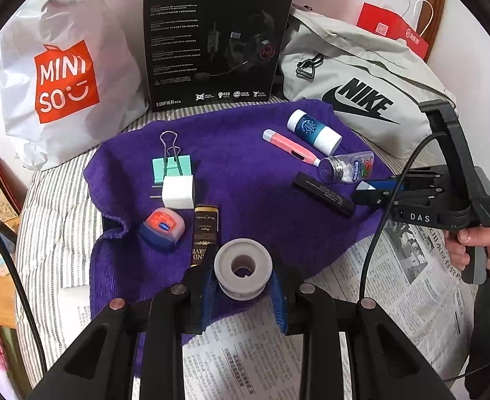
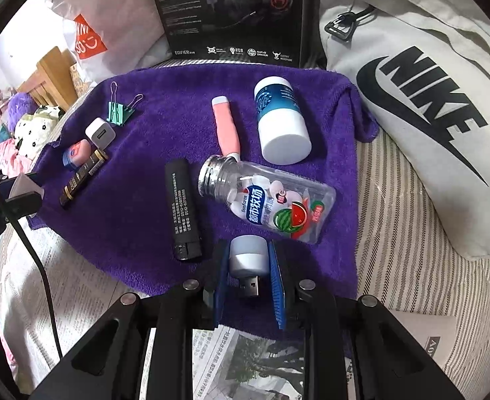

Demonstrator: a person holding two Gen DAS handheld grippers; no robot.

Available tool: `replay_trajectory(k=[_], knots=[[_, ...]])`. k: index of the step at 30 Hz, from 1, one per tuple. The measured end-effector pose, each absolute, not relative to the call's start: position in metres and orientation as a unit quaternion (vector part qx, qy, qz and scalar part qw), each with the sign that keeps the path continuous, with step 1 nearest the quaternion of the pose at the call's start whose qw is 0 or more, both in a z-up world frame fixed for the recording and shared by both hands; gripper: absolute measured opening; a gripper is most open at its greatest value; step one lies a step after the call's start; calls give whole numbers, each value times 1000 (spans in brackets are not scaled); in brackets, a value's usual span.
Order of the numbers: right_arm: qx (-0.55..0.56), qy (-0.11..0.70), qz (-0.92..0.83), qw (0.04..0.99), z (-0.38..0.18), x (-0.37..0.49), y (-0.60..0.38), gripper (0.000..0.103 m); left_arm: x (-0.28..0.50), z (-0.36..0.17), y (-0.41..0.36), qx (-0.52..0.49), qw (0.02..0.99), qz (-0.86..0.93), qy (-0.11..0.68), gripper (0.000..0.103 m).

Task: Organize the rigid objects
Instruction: 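Carry the tape roll and USB plug over the purple towel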

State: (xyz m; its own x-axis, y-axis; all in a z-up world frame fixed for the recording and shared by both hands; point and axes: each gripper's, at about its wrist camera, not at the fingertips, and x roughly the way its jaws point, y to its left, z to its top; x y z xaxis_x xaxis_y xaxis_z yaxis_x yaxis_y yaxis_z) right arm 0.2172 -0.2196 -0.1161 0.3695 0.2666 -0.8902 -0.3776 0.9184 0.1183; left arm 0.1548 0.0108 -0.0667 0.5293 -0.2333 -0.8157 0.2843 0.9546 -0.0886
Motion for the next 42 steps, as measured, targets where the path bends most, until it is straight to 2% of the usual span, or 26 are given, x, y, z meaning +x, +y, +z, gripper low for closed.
replay_trajectory(k=[18, 32, 42], knots=[[-71, 511, 192, 835, -119, 216, -216, 24, 210, -83, -2, 5, 867, -136, 479, 27], [-67, 499, 192, 842, -119, 213, -219, 23, 255, -103, -17, 19, 861, -126, 493, 27], [-68, 496, 194, 844, -119, 214, -218, 23, 256, -109, -28, 68, 867, -116, 481, 28]])
